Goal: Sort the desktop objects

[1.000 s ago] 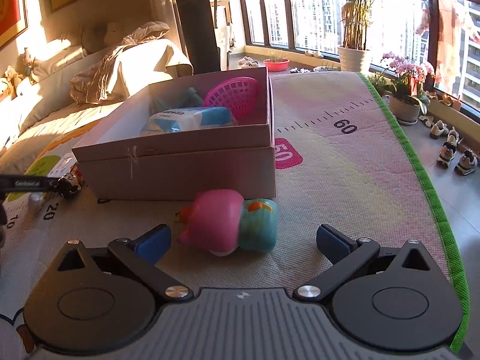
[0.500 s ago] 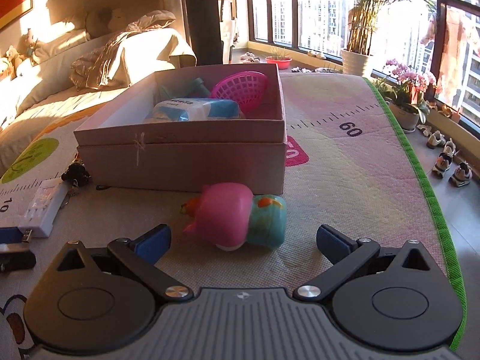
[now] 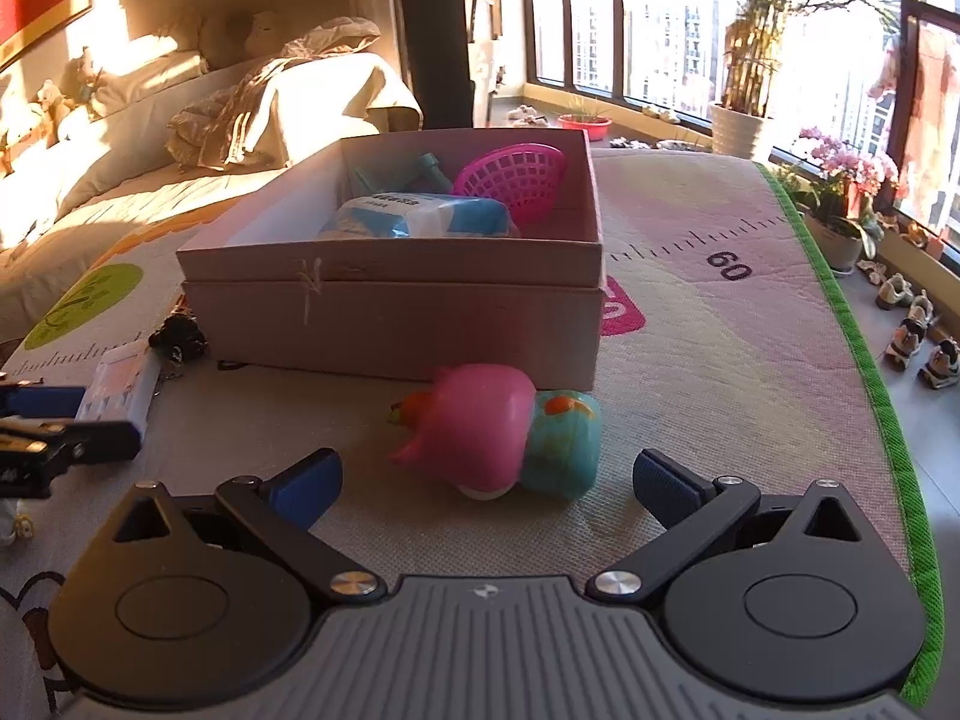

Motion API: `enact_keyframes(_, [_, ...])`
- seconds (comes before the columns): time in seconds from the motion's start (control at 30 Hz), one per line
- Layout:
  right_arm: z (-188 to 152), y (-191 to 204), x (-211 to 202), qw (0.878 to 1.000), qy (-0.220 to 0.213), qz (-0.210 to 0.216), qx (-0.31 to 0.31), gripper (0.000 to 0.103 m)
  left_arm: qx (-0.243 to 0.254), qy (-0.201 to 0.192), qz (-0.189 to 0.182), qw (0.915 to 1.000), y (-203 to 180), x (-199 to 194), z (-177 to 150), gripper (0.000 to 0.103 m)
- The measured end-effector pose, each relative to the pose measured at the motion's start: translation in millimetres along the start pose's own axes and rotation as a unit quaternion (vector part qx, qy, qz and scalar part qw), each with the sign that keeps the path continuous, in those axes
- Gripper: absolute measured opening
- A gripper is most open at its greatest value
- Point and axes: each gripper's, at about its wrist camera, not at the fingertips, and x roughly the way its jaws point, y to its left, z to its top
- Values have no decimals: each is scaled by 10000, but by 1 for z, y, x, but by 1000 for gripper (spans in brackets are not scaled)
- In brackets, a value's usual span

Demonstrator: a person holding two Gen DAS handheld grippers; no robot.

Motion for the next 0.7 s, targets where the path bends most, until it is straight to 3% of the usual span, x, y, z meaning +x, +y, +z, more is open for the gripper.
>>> enact_keyframes(0.07, [1, 3, -1, 9999, -15, 21, -117, 103, 89, -11, -15, 10000, 0, -5, -2, 59])
enact_keyframes(0.13, [3, 6, -3, 9997, -35, 54, -245, 103, 232, 38, -95, 9997, -1, -12, -7, 58])
enact_keyframes(0.27, [9, 4, -1, 9998, -67, 23, -210, 103, 681, 221, -753, 9946, -10, -34, -26, 54])
enact_keyframes(0.33, [14, 1, 2, 9999, -78, -10, -143, 102, 863, 219, -871, 9922, -18, -44, -33, 55])
enact_keyframes(0.37, [16, 1, 3, 9999, -82, -33, -127, 101, 889, 196, -876, 9920, -21, -47, -34, 60])
enact_keyframes(0.4, [18, 1, 5, 9999, -87, -49, -132, 94, 872, 158, -890, 9921, -23, -49, -34, 65])
enact_keyframes(0.47, [21, 3, 7, 9998, -21, -12, -183, 76, 790, 49, -855, 9932, -26, -50, -29, 83])
enact_keyframes(0.6, [18, 12, -3, 9988, 6, 332, -356, 74, 707, -5, -438, 9965, -35, -34, -17, 84])
enact_keyframes(0.7, [9, 21, -12, 9967, 68, 546, -599, 74, 672, 80, -264, 9974, -33, -21, -14, 76])
